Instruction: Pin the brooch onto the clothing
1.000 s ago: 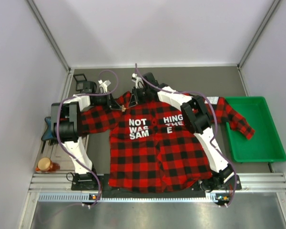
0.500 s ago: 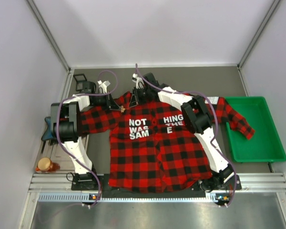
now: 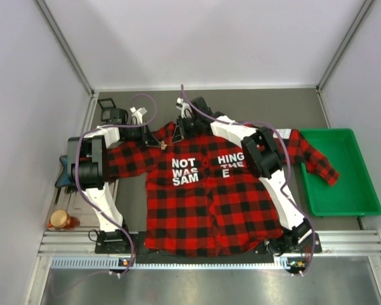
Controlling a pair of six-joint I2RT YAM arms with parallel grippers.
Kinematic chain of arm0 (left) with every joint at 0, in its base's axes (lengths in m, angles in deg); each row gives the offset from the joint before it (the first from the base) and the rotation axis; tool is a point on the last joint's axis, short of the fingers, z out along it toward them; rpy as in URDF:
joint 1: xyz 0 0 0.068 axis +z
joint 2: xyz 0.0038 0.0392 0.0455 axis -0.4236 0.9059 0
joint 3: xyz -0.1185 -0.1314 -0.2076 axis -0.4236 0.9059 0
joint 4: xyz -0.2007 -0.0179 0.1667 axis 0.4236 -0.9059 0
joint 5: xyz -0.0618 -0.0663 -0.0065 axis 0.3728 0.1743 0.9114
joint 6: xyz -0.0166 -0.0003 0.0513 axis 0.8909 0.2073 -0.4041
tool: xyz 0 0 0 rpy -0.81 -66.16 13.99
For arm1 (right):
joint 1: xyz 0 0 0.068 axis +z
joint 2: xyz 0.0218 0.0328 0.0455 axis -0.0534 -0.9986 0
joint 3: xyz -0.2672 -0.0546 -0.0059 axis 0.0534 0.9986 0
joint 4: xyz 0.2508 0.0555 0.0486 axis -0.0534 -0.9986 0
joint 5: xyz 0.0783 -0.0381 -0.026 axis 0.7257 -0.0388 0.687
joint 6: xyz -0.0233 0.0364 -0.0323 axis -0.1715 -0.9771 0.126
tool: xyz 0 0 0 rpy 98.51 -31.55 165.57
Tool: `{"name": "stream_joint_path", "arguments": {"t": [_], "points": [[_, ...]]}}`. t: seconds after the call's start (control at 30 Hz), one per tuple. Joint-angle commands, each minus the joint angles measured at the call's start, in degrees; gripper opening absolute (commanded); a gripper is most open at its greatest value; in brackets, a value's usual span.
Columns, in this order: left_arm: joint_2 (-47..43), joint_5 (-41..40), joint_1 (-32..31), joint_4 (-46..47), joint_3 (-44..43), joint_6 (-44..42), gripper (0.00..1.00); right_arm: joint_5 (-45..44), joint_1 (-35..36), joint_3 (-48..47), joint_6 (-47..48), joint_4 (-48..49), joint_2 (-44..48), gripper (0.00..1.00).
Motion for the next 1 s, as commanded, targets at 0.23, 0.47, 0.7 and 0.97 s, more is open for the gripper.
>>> {"name": "stream_joint_path", "arguments": {"t": [0.23, 0.47, 0.7, 0.97], "points": [[1.92, 2.11, -1.95, 2.04, -2.84, 1.16, 0.00, 1.08, -0.48, -0.20, -1.26, 2.87, 4.50, 0.00], [2.27, 2.72, -2.39, 2.74, -2.67, 1.94, 0.00, 1.08, -0.39, -0.46, -1.70, 3.13, 4.32, 0.00], [2.36, 5.27, -3.09, 5.55, -2.14, 4.32, 0.00, 1.34, -0.30, -0.55, -2.05, 3.31, 3.97, 0.00], [3.24, 6.24, -3.00, 4.50, -1.79, 3.88, 0.00, 3.89, -1.00, -0.20, -1.01, 3.22, 5.02, 0.12]]}}
